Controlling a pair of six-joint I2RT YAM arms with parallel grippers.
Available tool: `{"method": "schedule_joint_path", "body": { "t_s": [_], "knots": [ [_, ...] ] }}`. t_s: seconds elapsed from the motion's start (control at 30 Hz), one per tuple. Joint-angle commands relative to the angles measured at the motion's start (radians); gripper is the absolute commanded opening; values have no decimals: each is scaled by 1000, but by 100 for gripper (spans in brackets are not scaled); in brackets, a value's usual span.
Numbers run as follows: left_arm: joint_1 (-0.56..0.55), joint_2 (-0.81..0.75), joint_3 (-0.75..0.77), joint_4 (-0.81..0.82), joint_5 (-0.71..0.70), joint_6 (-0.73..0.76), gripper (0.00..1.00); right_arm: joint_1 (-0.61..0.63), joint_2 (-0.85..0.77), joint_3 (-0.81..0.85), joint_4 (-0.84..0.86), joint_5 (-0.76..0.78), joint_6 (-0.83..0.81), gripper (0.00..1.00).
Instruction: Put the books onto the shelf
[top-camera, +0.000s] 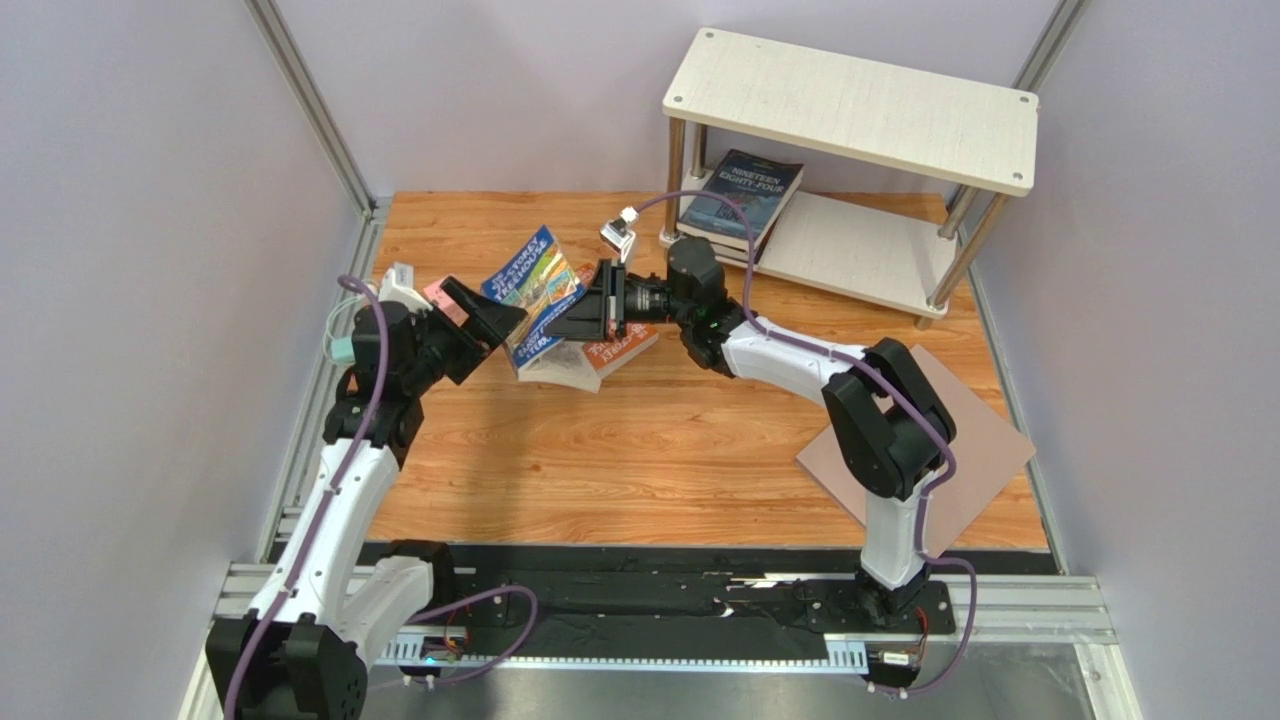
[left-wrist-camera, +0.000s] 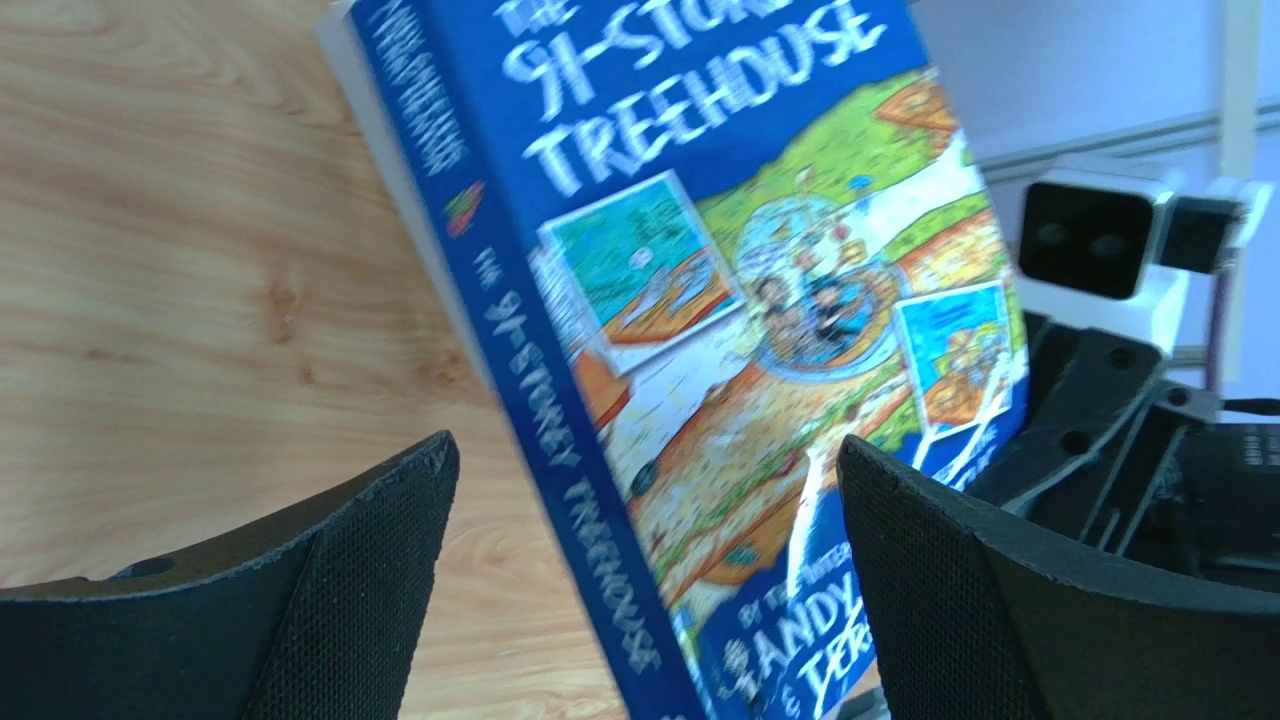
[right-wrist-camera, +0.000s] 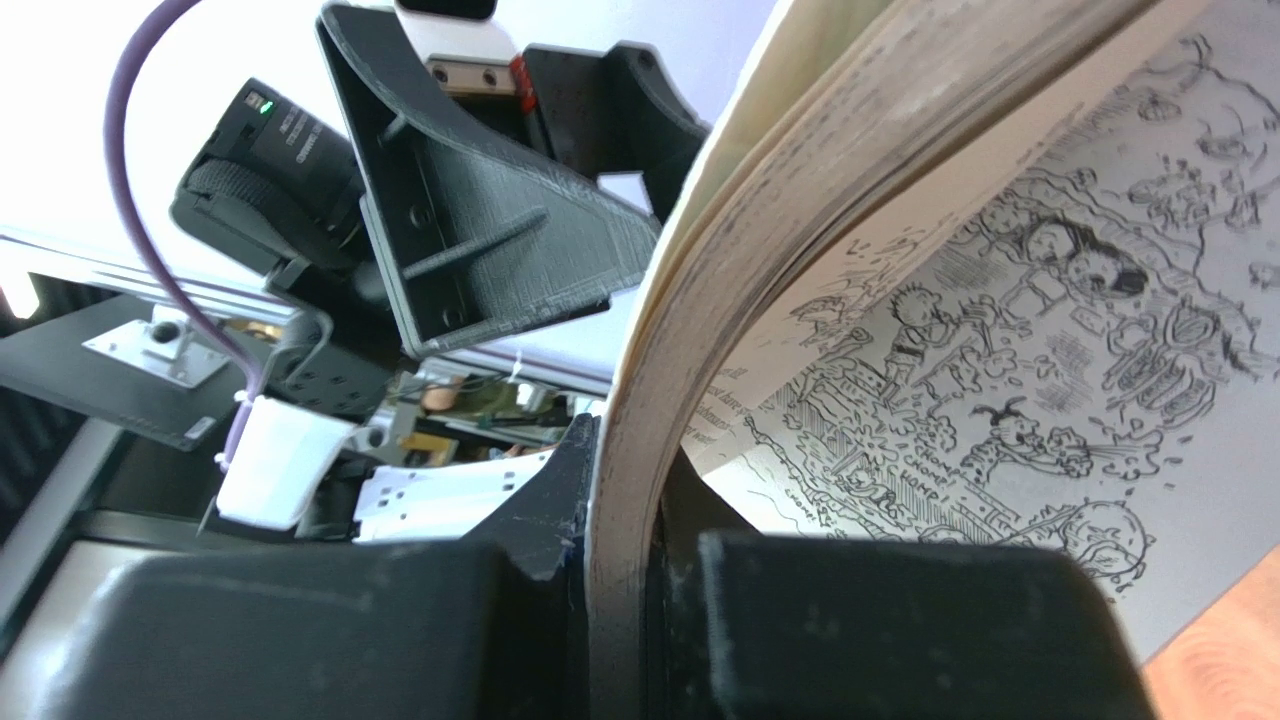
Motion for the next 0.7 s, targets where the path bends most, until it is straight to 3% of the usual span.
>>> {"method": "schedule_joint_path", "body": {
  "t_s": [0.0,0.23,0.5,0.53,0.6,0.63,0.67],
  "knots": [
    [6,28,-71,278,81,-100,100,6,-74,-36,249,-35,95,0],
    [3,111,-156,544,155,-214,93,5,-66,-73,442,-31,227,0],
    [-48,168,-101,560,190,-215,90,23,-56,-58,479,-51,255,0],
    [-49,174,-99,577,192,-220,86,25,-50,-56,478,-54,255,1],
    [-55,191,-90,591,193,-230,60,34,-48,-53,465,-66,252,1],
    [-57,196,-85,594,193,-232,45,37,-46,-50,459,-71,243,1],
    [-58,200,-79,594,195,-229,17,40,-46,-45,430,-75,235,1]
  ]
}}
